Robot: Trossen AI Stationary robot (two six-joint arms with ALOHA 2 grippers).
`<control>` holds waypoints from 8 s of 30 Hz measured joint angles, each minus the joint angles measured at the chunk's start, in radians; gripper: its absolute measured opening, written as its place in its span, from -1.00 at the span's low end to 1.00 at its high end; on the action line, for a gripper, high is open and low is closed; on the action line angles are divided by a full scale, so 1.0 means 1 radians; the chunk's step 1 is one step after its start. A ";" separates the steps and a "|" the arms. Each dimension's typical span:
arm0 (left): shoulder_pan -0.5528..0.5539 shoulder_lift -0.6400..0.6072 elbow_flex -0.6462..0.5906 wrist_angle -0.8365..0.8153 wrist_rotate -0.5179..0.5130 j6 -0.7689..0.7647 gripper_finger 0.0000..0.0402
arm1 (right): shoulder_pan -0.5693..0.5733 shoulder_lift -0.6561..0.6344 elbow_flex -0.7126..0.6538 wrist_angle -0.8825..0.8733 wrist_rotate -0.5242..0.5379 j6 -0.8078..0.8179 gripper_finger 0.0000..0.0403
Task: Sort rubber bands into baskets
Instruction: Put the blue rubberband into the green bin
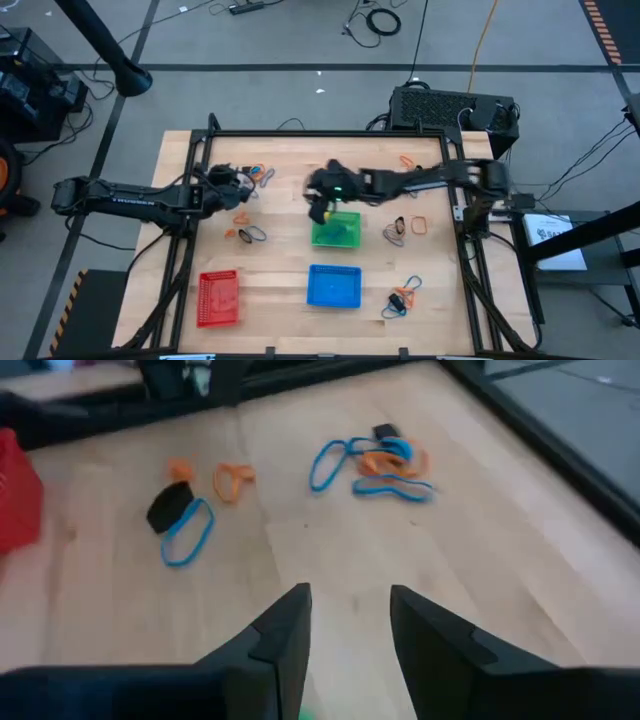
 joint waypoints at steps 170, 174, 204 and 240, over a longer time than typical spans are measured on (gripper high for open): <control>-0.008 0.192 -0.006 0.507 0.601 0.391 -0.37 | 0.052 -0.225 -0.031 -0.870 -0.021 0.027 -0.30; -0.008 0.192 -0.006 0.505 0.601 0.389 -0.37 | -0.045 -0.259 -0.035 -1.020 0.089 0.105 -0.30; -0.008 0.192 -0.006 0.502 0.601 0.395 -0.37 | -0.507 -0.269 -0.390 -0.731 -0.111 0.205 -0.50; -0.008 0.192 -0.006 0.495 0.601 0.392 -0.37 | -0.514 -0.268 -0.490 -0.598 -0.091 0.192 -0.56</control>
